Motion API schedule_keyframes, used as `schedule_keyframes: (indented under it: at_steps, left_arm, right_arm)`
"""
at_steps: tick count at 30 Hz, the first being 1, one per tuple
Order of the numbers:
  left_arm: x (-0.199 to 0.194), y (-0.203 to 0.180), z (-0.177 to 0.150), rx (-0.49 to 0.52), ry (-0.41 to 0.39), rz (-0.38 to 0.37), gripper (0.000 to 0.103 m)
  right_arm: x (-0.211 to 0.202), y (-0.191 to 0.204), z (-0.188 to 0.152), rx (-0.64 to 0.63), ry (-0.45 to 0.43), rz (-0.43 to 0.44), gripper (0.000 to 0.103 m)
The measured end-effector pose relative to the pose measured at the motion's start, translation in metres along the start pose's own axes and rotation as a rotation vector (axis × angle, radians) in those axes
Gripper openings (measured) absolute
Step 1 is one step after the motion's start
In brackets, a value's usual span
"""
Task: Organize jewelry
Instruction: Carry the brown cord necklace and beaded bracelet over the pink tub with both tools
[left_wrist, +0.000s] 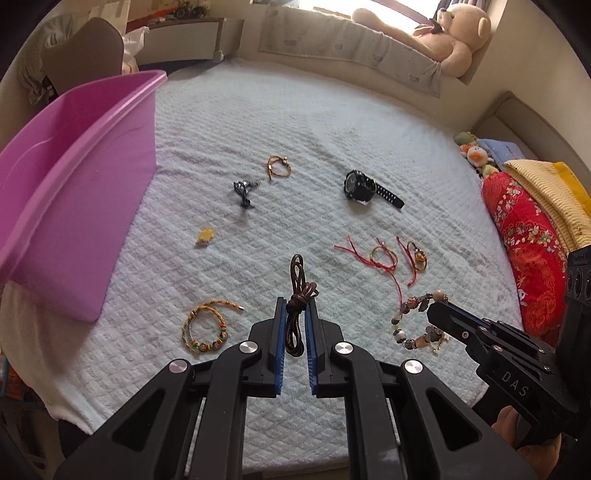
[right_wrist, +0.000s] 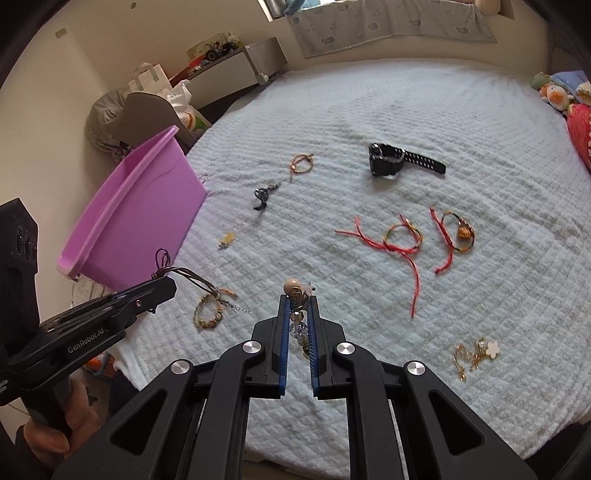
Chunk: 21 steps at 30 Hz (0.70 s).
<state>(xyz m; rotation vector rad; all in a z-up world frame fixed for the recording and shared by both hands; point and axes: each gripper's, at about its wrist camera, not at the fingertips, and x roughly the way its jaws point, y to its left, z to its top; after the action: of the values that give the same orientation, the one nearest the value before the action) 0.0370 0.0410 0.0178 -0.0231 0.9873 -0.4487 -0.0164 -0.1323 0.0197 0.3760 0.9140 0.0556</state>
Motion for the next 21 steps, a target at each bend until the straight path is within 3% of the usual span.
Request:
schedule_keyframes:
  at_steps: [12,21]
  left_arm:
    - [-0.082,0.058,0.067,-0.016,-0.155,0.038,0.010]
    - [-0.130,0.132,0.101,-0.022,-0.230,0.172,0.010]
  right_arm:
    - [-0.012,0.100,0.081,-0.144,-0.111,0.152,0.009]
    - [0.010,0.201,0.122,-0.281,-0.127,0.265,0.009]
